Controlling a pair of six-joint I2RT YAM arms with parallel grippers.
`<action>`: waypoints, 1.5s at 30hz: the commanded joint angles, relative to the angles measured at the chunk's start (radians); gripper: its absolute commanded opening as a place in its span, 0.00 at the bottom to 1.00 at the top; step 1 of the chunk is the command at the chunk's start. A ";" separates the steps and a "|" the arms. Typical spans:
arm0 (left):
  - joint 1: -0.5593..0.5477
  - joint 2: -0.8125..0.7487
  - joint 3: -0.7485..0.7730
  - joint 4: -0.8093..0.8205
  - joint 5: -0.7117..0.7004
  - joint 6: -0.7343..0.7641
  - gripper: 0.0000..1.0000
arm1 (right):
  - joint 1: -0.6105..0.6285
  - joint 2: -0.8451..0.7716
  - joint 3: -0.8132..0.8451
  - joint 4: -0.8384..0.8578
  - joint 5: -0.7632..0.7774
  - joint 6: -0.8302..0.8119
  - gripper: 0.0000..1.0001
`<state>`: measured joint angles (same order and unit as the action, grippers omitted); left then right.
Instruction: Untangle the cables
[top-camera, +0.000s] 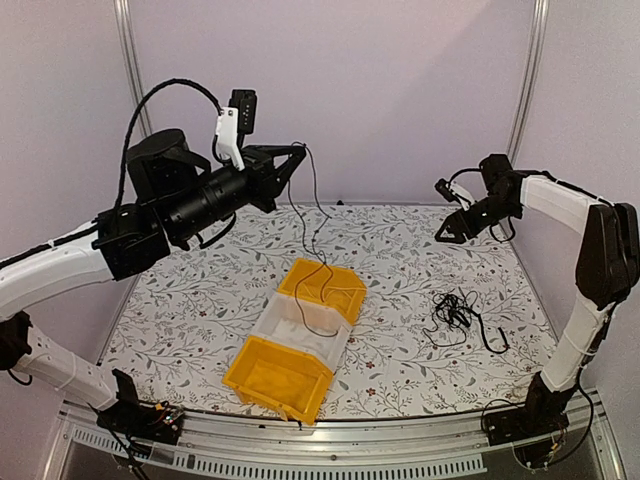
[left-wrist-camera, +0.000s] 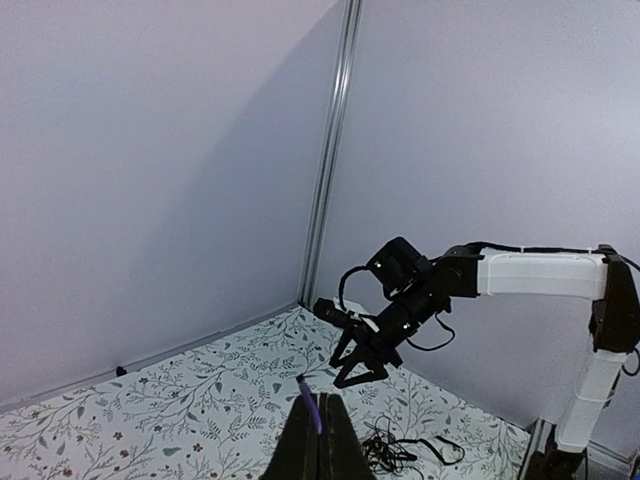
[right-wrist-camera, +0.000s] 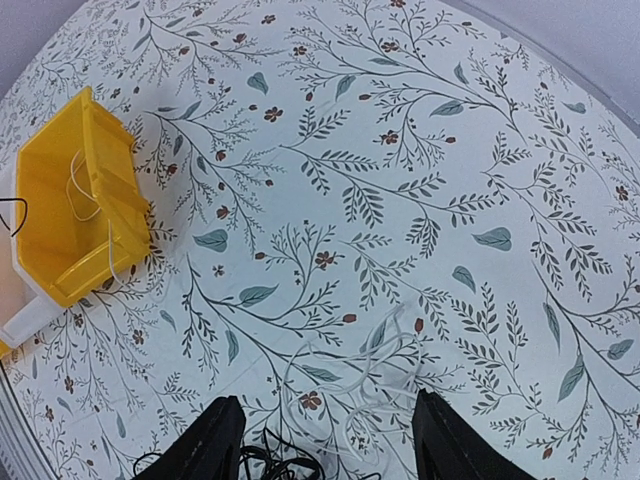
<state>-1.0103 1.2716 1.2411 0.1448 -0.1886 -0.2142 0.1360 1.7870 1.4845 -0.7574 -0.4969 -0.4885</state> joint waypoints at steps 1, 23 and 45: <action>0.021 -0.021 -0.036 0.043 0.028 -0.036 0.00 | 0.010 0.003 -0.004 0.006 0.008 -0.002 0.62; 0.012 -0.127 -0.062 -0.028 0.098 -0.123 0.00 | 0.037 0.026 0.011 0.012 0.023 -0.010 0.62; 0.020 -0.117 -0.278 -0.024 0.127 -0.209 0.00 | 0.051 0.068 0.019 0.012 0.017 -0.011 0.62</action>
<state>-1.0019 1.1866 1.0138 0.1284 -0.0757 -0.3779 0.1825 1.8420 1.4860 -0.7559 -0.4805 -0.4911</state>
